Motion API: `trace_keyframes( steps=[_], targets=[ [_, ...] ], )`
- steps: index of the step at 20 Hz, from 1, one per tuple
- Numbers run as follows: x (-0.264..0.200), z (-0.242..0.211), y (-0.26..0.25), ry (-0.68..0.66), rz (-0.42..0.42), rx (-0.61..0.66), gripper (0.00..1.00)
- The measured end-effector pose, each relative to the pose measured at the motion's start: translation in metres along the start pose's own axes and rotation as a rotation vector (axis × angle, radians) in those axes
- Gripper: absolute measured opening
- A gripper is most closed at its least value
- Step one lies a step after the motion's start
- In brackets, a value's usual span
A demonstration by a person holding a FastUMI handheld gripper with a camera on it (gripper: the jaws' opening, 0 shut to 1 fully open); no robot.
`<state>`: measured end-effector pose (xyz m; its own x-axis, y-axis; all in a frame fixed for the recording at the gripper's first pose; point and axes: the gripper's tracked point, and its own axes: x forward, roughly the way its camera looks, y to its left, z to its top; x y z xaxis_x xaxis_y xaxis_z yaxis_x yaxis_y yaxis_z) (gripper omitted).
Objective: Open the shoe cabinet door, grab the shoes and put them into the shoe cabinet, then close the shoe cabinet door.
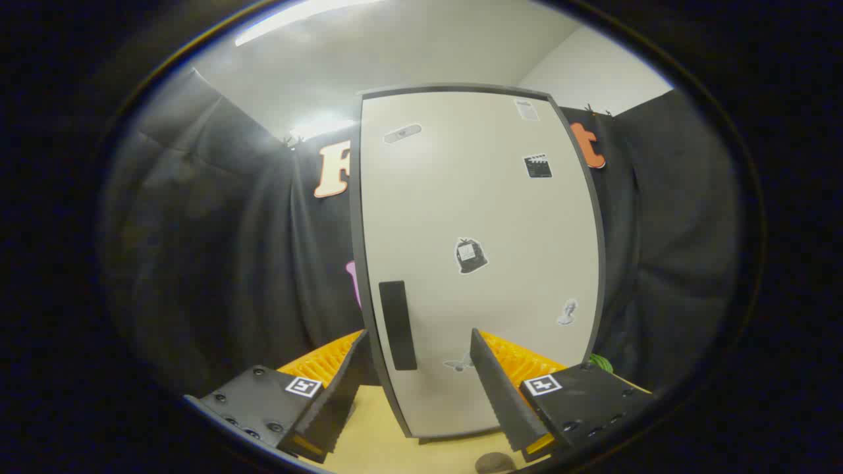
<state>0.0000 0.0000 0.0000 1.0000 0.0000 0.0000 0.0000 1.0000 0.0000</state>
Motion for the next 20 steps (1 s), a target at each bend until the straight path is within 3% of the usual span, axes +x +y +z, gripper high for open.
trace_keyframes(
  steps=[20],
  targets=[
    [0.026, -0.014, 0.015, 0.032, 0.009, -0.023, 0.95]
  ],
)
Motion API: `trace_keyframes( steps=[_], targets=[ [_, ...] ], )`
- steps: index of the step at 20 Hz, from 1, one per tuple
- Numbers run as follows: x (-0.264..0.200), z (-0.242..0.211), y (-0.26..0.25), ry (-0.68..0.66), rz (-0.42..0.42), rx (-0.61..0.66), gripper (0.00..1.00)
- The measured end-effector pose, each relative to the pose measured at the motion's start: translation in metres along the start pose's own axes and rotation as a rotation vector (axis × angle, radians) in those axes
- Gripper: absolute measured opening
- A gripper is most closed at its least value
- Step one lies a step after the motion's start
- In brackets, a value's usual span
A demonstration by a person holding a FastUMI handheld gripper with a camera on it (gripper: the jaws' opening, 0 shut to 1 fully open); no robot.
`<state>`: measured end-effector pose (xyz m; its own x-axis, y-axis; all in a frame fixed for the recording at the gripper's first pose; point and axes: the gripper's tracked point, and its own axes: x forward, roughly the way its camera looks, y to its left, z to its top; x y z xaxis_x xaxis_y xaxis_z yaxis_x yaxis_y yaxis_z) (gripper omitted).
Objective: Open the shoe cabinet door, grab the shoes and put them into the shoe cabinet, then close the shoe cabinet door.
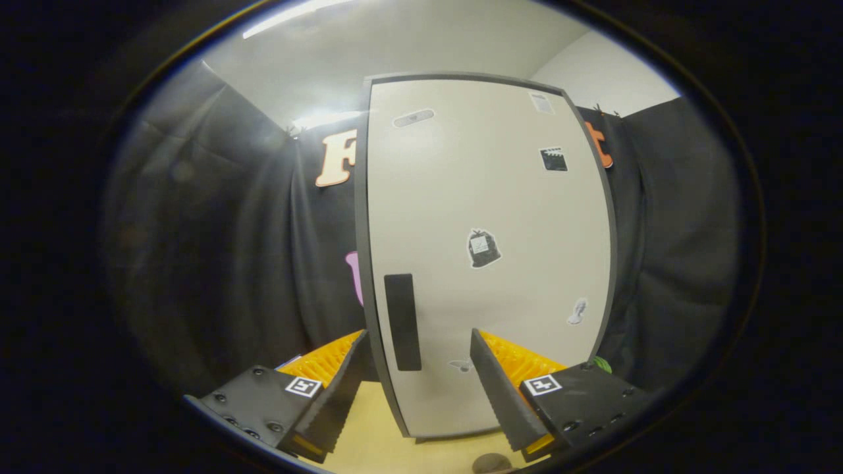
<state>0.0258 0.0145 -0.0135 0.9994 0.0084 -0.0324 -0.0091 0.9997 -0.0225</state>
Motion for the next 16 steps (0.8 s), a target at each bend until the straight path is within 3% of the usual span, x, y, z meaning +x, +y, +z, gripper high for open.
trace_keyframes(
  steps=[15, 16],
  targets=[
    [0.087, -0.026, 0.017, 0.043, -0.047, 0.009, 0.92],
    [0.09, -0.025, 0.017, 0.03, -0.052, 0.006, 0.87]
  ],
)
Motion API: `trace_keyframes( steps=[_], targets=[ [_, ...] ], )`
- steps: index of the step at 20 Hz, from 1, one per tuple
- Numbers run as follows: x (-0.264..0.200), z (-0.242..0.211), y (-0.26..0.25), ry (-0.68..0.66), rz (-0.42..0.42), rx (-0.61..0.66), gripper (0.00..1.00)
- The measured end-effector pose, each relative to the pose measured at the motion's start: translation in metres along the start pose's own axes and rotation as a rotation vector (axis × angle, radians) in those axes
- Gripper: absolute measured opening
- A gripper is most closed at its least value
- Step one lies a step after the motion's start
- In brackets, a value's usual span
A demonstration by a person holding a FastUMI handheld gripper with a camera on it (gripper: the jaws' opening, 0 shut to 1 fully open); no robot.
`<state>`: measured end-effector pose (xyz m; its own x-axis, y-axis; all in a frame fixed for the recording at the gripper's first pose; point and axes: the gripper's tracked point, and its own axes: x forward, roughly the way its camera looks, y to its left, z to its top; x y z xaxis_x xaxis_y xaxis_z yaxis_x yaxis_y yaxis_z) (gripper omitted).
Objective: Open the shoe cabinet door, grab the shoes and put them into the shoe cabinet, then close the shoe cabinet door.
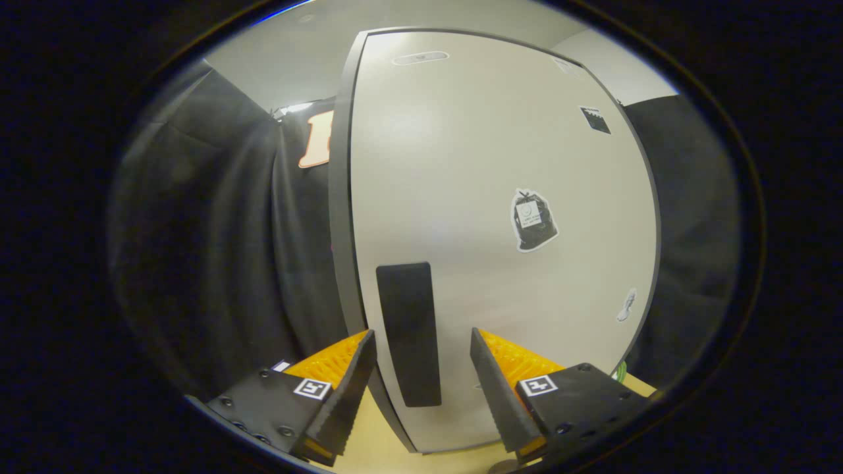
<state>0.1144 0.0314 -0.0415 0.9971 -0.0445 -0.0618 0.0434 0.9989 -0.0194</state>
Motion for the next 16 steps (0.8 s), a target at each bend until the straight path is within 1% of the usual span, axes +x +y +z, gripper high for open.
trace_keyframes(
  steps=[2, 3, 6, 8, 9, 10, 13, 14, 16],
  targets=[
    [0.0007, 0.0003, -0.0003, -0.006, -0.01, -0.003, 0.77],
    [0.0053, -0.0014, 0.0008, -0.009, -0.001, 0.001, 0.72],
    [0.0006, 0.0005, -0.0001, -0.016, -0.019, -0.015, 0.58],
    [0.0046, -0.0045, 0.0054, -0.006, -0.002, -0.012, 0.48],
    [0.0078, -0.0004, 0.0046, -0.015, -0.007, -0.019, 0.43],
    [0.0009, -0.0011, 0.0042, -0.011, -0.011, -0.028, 0.38],
    [0.0004, -0.0004, 0.0042, -0.011, -0.016, -0.029, 0.23],
    [0.0021, -0.0058, 0.0048, -0.01, -0.018, -0.024, 0.2],
    [-0.0005, 0.0017, 0.0037, -0.015, -0.023, -0.027, 0.13]
  ],
)
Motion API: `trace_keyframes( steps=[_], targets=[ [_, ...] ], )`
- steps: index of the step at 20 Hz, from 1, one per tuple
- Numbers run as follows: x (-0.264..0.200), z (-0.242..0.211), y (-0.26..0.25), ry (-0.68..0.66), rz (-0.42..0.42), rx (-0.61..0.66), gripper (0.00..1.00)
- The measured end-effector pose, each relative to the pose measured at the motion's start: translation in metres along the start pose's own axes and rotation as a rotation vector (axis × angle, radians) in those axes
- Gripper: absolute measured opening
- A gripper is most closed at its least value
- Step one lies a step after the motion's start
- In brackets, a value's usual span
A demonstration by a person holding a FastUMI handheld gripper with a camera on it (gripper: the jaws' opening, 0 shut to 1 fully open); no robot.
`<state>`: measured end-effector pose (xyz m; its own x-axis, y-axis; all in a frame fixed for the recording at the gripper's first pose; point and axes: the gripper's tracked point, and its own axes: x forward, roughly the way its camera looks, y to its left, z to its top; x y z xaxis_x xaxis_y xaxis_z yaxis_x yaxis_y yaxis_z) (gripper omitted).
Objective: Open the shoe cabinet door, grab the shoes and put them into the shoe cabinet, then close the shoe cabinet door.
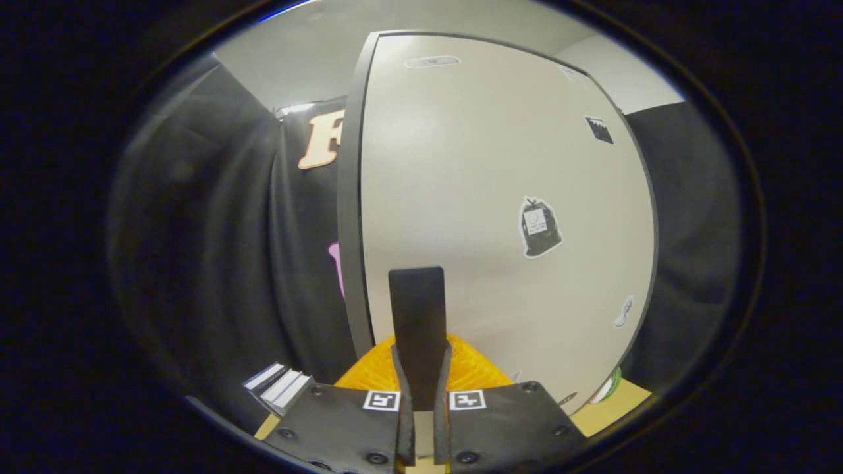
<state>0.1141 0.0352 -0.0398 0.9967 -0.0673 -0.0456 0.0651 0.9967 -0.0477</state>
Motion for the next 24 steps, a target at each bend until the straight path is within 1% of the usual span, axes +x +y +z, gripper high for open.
trace_keyframes(
  steps=[1, 2, 6, 9, 12, 18, 24],
  targets=[
    [0.0, -0.001, 0.0, 0.001, -0.002, 0.0, 0.13],
    [0.001, -0.003, 0.0, 0.004, 0.0, -0.001, 0.1],
    [-0.004, -0.003, -0.001, 0.012, 0.016, 0.015, 0.1],
    [-0.019, -0.002, -0.004, 0.014, 0.03, 0.023, 0.1],
    [-0.043, -0.003, -0.014, 0.015, 0.043, 0.011, 0.1],
    [-0.093, 0.007, -0.04, 0.025, 0.121, 0.044, 0.1],
    [-0.145, 0.011, -0.077, 0.052, 0.24, 0.032, 0.1]
  ],
)
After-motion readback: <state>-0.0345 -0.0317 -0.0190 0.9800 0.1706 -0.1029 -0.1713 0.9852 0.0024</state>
